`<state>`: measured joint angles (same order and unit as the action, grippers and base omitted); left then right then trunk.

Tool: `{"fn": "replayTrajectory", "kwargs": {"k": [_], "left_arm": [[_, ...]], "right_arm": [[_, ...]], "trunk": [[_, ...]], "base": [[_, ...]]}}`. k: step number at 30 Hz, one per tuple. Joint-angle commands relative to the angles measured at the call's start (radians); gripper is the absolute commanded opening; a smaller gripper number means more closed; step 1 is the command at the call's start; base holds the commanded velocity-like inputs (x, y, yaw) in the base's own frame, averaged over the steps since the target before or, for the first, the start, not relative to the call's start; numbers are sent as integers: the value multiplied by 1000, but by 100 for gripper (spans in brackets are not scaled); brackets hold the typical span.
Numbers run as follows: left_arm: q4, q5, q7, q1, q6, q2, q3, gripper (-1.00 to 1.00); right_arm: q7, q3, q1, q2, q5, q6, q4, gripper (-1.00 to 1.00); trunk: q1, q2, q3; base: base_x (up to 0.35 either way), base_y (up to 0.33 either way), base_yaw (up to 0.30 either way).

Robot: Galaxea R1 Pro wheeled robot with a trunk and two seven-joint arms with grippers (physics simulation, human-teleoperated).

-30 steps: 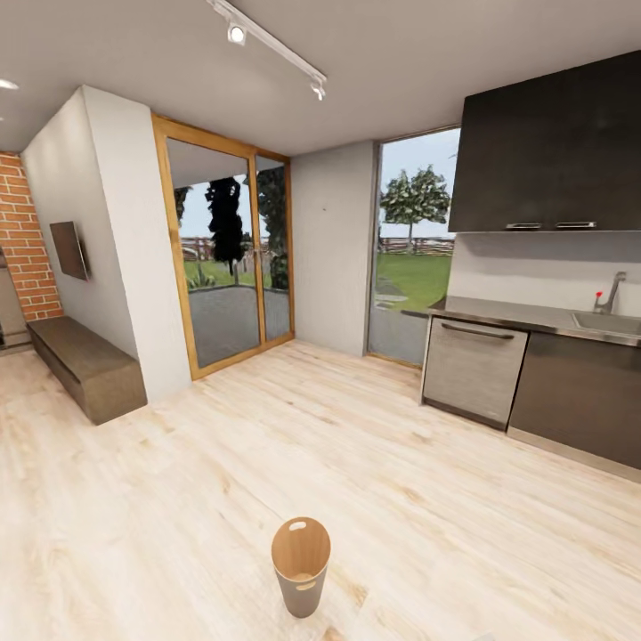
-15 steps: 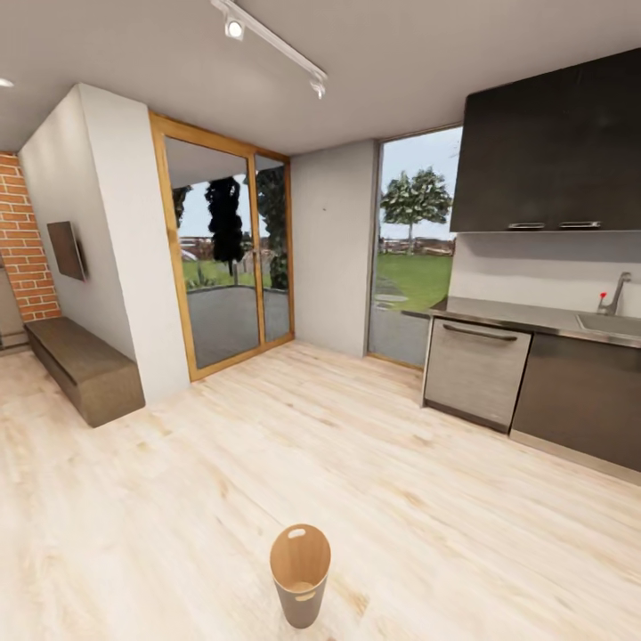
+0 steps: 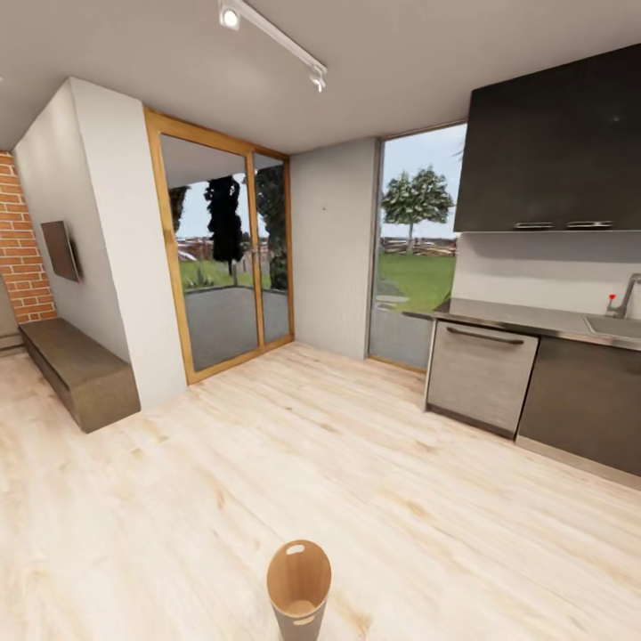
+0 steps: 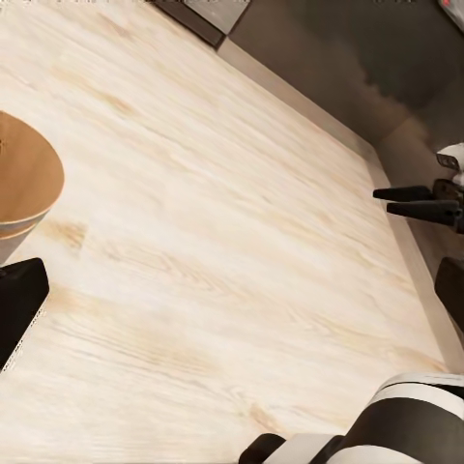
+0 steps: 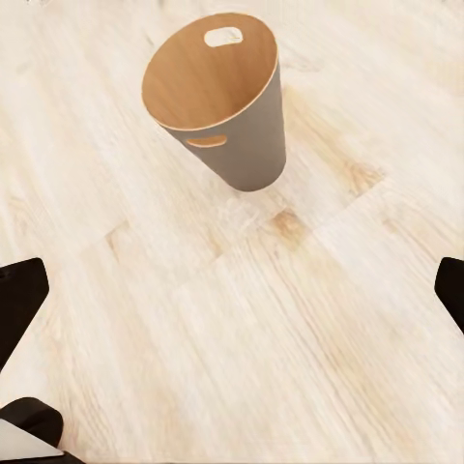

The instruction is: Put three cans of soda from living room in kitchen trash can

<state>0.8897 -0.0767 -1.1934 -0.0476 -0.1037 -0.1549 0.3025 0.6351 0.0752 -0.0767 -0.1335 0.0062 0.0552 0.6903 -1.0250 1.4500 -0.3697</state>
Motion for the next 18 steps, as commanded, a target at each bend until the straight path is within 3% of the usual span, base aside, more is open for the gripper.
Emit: {"fn": "replayTrajectory", "kwargs": {"k": [1, 18], "left_arm": [[0, 0, 0, 0, 0, 0, 0, 100], [0, 0, 0, 0, 1, 0, 1, 100]], "right_arm": [[0, 0, 0, 0, 0, 0, 0, 100], [0, 0, 0, 0, 0, 0, 0, 100]], "trunk": [[0, 0, 0], [0, 0, 0]], "base": [[286, 0, 0], [135, 0, 0]]}}
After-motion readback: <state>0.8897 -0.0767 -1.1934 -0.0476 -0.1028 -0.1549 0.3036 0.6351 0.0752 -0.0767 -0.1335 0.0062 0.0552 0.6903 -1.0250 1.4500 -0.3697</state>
